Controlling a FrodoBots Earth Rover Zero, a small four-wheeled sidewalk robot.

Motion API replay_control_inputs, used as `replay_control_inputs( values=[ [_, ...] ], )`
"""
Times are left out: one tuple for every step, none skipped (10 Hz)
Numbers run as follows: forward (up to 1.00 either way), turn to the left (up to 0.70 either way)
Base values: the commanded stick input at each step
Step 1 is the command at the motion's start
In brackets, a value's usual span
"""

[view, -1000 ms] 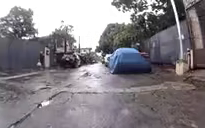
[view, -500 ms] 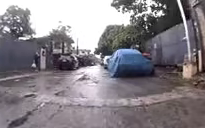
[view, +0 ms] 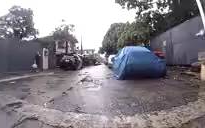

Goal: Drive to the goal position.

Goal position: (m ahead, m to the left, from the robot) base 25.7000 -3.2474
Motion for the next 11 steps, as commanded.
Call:
replay_control_inputs(
  values=[
    [1.0,0.0],
    [1.0,0.0],
    [1.0,0.0],
    [1.0,0.0],
    [1.0,0.0],
    [1.0,0.0],
    [1.0,0.0],
    [1.0,0.0],
    [1.0,0.0],
    [1.0,0.0],
    [1.0,0.0]
  ],
)
